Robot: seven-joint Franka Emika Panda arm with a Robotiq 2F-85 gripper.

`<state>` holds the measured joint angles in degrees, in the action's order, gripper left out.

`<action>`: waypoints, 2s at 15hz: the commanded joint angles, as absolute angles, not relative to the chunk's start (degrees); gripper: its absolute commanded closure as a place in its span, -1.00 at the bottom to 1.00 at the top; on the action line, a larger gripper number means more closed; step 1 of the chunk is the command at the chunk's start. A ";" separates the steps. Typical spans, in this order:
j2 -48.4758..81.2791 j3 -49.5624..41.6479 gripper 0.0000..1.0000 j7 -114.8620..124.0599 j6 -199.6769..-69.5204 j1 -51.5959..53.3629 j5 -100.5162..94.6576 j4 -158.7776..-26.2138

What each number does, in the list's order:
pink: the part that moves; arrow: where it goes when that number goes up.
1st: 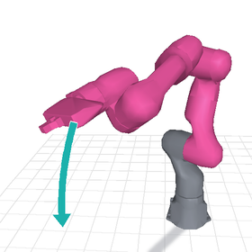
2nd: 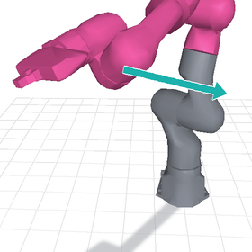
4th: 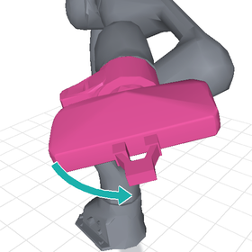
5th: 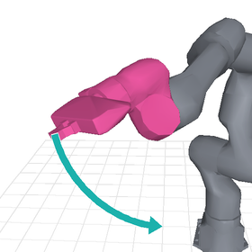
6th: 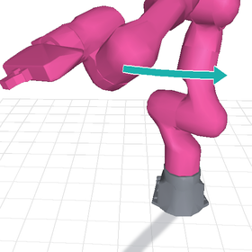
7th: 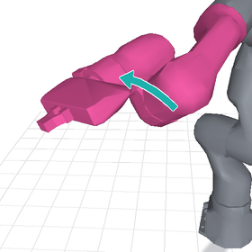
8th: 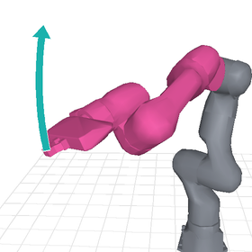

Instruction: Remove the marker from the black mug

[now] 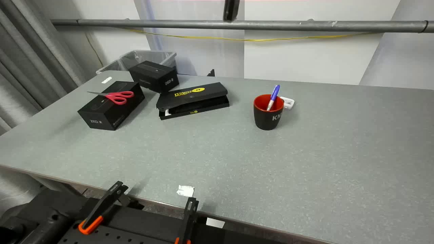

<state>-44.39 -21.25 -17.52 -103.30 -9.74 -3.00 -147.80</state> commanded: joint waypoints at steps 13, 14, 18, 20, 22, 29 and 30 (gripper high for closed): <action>-26.76 -13.93 -1.00 -2.92 -140.26 -11.56 -3.09 -150.34; -23.86 -13.56 -1.00 -1.58 -142.77 -11.79 -2.97 -149.67; -16.32 -16.12 -1.00 -3.31 -140.69 -10.13 1.94 -145.56; -18.03 -14.41 -1.00 -2.21 -143.14 -11.59 0.01 -148.33; -16.50 -14.69 -1.00 -2.28 -142.85 -11.61 0.44 -147.15; -6.82 -11.43 -1.00 6.36 -157.04 -11.54 -0.41 -145.77; -3.95 -10.60 -1.00 8.97 -160.62 -11.71 -0.89 -145.09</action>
<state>-12.12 -13.18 2.93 -152.37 -10.71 0.06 -147.39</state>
